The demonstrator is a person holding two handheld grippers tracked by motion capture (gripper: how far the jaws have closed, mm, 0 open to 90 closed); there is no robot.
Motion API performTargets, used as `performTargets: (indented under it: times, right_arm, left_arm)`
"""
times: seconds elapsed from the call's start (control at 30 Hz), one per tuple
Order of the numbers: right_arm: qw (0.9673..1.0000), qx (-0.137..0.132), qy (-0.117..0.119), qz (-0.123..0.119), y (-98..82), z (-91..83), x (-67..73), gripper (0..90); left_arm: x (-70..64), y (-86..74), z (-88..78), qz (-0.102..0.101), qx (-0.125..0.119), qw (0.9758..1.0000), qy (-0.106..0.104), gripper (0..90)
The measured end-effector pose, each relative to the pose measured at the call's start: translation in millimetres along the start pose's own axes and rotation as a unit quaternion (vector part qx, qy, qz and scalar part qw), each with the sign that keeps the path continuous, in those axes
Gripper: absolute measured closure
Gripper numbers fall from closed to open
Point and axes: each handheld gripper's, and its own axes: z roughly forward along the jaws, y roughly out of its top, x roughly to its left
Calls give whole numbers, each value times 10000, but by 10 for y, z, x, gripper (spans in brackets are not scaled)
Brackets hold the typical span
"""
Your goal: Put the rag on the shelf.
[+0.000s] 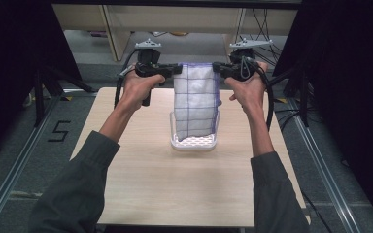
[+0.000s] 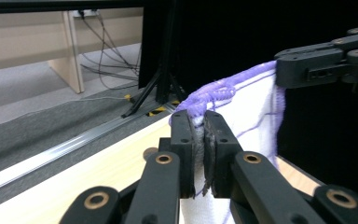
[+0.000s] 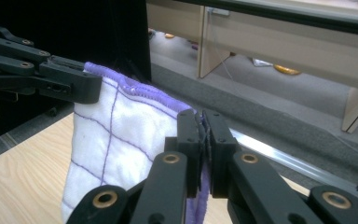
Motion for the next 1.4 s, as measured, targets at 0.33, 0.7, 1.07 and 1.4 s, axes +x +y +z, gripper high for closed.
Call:
performTargets:
  times: [0.33,0.7,1.07,1.4]
  right_arm:
    - [9991,237,37,349,-135,331,-168,868]
    - [9961,706,-116,518,-387,601,-256,865]
    - [9910,1132,-118,704,-690,777,-306,859]
    - [9876,1422,-35,662,-846,931,-324,859]
  left_arm:
    - [157,-130,212,-9,186,9996,207,826]
    - [295,-308,369,-213,419,9988,166,798]
    - [404,-544,480,-346,658,9972,100,813]
    - [364,-560,446,-276,719,9970,73,803]
